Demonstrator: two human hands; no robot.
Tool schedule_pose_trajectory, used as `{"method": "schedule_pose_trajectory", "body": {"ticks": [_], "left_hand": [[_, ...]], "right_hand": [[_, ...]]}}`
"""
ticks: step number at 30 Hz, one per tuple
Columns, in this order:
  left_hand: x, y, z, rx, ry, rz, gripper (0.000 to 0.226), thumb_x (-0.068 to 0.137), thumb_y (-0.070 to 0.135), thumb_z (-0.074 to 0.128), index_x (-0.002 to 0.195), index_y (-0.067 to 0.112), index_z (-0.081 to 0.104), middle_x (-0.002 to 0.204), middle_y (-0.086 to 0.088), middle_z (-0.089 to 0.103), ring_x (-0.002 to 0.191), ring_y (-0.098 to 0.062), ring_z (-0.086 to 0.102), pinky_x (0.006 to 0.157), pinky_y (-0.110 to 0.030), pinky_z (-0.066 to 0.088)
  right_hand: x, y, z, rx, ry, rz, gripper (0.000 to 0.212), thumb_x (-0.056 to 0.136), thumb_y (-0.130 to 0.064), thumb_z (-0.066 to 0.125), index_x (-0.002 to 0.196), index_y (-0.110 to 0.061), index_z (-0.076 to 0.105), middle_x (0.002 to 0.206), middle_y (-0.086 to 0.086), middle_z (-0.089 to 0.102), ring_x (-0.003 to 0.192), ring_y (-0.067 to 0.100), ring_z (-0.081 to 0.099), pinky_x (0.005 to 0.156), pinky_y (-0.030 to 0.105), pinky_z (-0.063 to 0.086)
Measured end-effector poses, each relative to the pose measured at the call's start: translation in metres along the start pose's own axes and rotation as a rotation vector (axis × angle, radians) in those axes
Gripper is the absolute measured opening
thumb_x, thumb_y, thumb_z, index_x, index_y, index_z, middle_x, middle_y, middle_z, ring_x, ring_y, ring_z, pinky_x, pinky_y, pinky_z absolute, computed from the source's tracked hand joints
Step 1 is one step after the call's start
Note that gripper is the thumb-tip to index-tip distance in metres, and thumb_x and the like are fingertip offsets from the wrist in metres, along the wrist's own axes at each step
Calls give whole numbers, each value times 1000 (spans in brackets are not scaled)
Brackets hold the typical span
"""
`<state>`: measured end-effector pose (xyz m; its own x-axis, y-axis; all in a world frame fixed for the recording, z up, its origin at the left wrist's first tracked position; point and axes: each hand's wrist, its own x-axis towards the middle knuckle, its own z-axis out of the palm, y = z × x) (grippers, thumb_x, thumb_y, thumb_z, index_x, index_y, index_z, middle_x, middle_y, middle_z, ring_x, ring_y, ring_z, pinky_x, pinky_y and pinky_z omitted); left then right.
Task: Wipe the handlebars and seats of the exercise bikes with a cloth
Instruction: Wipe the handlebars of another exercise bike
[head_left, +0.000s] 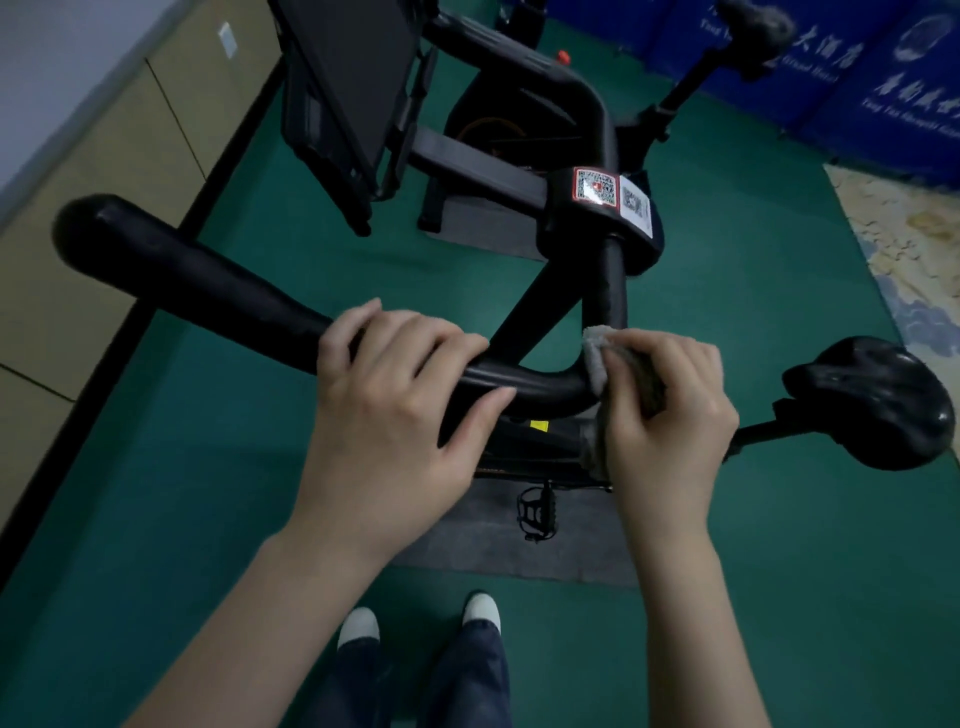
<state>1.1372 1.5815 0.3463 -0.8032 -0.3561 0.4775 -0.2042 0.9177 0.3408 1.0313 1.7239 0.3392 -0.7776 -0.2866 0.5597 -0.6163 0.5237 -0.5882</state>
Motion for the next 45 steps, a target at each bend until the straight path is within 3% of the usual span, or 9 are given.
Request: {"method": "schedule_pose_trajectory", "body": {"ticks": [6,12,16,23,27,30,33,41,45], "left_hand": [[0,18,18,11,65,-87,26,90,42,57,97,20,69,96,7,65,98,-16,56,101,-34,25],[1,20,25,15,149,-111,23,88,41,61,91,20,69,92,8,65,94,-16,57,99,-32,24],[0,20,26,13,155,-117,23,88,40,61,92,19,69,93,8,65,95,-15,57,102,-31,23],[0,24,21,39,111,-147,28,90,41,57,96,17,69,95,6,65,97,-15,57,104,-31,23],[1,27,16,91,86,-188,34,92,38,52,102,10,68,100,0,65,102,-20,55,107,-31,24],[0,24,13,134,49,-187,38,92,41,51,103,9,67,101,-2,65,103,-22,56,109,-35,27],[0,21,11,131,32,-184,39,92,42,50,102,9,67,98,-2,65,102,-21,56,108,-35,27],[-1,18,14,109,41,-182,37,92,43,51,99,11,67,96,1,64,101,-18,55,110,-31,24],[-1,24,16,112,52,-195,37,93,43,49,102,11,68,99,0,64,103,-19,55,114,-34,21]], "right_hand": [[-12,5,3,137,-1,-129,7,87,3,62,88,-1,68,91,-5,60,86,19,55,85,18,40],[3,11,0,167,-9,-8,8,85,5,66,87,-3,69,88,-2,63,85,22,56,81,18,42],[26,13,-16,137,-320,-226,7,85,-1,68,85,-7,70,84,-4,65,83,16,54,77,12,38],[82,5,-12,-182,-782,-375,7,83,-3,61,82,-7,67,83,6,65,88,26,53,74,40,42],[88,-12,-1,-126,-944,-381,10,84,-10,60,87,-14,69,88,6,70,91,26,61,80,36,46],[91,-20,12,-33,-1078,-232,9,85,-16,62,82,-21,69,87,2,70,89,18,63,77,24,49],[89,-27,21,158,-1072,-60,10,86,-19,65,77,-23,67,80,-6,68,81,7,62,62,6,42],[99,-7,5,-34,-1154,-373,11,87,-10,61,81,-19,65,77,-2,65,78,14,60,66,17,40],[98,3,-1,-46,-962,-460,10,82,1,64,77,-8,64,72,-10,50,75,17,52,66,22,39]]}}
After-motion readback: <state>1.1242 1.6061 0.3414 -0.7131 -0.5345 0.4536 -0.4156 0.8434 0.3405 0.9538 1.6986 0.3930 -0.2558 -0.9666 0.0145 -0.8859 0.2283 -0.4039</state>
